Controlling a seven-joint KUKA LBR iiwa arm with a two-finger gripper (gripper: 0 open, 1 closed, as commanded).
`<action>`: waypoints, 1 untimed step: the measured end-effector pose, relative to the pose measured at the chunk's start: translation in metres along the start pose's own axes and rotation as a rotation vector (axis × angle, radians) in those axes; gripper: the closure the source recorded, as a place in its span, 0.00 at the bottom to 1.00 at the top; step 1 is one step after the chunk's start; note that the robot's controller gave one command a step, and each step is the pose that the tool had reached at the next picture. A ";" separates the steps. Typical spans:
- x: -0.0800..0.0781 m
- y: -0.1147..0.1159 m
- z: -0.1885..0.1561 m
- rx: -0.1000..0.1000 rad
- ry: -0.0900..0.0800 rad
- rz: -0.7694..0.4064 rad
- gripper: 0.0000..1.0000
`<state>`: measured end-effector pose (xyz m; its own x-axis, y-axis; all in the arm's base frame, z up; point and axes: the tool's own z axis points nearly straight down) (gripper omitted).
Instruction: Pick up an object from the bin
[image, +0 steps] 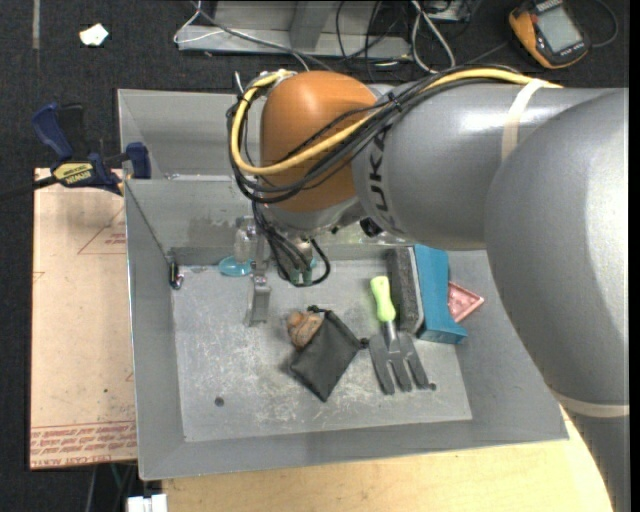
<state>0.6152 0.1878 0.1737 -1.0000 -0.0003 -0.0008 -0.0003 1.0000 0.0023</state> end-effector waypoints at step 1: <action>-0.008 -0.056 0.022 -0.001 0.000 0.101 0.00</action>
Offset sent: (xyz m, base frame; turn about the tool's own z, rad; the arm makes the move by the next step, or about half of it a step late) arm -0.0212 -0.0873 -0.0624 -0.0194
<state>0.6228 0.1320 0.1516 -0.9950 0.1001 -0.0008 0.1001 0.9950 0.0039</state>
